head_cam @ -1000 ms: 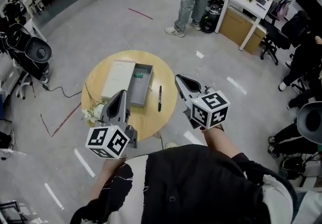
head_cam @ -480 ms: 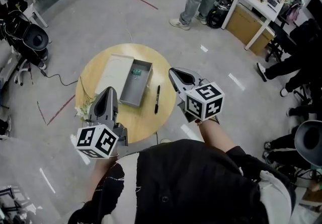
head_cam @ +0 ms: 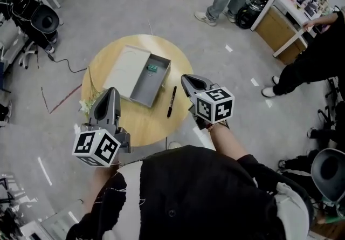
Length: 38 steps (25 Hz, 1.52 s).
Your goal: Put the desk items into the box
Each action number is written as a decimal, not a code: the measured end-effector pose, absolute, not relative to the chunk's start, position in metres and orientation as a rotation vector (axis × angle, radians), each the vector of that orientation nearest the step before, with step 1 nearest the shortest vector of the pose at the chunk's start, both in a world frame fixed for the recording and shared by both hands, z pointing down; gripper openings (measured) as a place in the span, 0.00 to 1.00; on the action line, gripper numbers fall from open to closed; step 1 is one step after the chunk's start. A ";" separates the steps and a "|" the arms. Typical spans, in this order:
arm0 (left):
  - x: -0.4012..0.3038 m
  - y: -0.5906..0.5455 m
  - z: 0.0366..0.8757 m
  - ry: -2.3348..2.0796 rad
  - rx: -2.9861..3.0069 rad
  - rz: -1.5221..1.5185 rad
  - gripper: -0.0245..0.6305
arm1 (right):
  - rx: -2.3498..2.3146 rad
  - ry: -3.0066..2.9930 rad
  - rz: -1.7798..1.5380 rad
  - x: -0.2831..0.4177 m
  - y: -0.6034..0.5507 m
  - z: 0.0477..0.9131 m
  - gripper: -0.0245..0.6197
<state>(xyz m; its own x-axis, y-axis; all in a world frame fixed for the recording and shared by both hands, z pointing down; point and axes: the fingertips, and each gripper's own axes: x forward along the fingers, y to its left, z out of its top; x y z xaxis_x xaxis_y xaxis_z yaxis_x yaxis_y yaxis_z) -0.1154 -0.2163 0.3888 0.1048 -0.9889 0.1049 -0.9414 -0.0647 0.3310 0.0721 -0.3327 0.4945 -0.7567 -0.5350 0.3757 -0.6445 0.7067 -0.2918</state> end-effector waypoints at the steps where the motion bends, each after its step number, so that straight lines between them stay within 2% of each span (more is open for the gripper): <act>1: -0.117 -0.215 0.389 -1.910 2.064 -0.207 0.05 | 0.927 -2.643 0.620 0.071 -0.333 0.501 0.05; 19: -0.142 -0.191 0.388 -2.040 1.964 -0.184 0.05 | 0.828 -2.409 0.877 0.058 -0.321 0.624 0.05; 22: -0.137 -0.195 0.389 -2.040 1.946 -0.183 0.05 | 0.814 -2.357 0.916 0.063 -0.322 0.640 0.17; 31: -0.141 -0.198 0.394 -2.064 1.902 -0.192 0.05 | 0.816 -2.185 1.094 0.062 -0.317 0.680 0.25; 38: -0.158 -0.185 0.411 -2.074 1.839 -0.166 0.05 | 0.880 -2.114 1.058 0.062 -0.317 0.693 0.26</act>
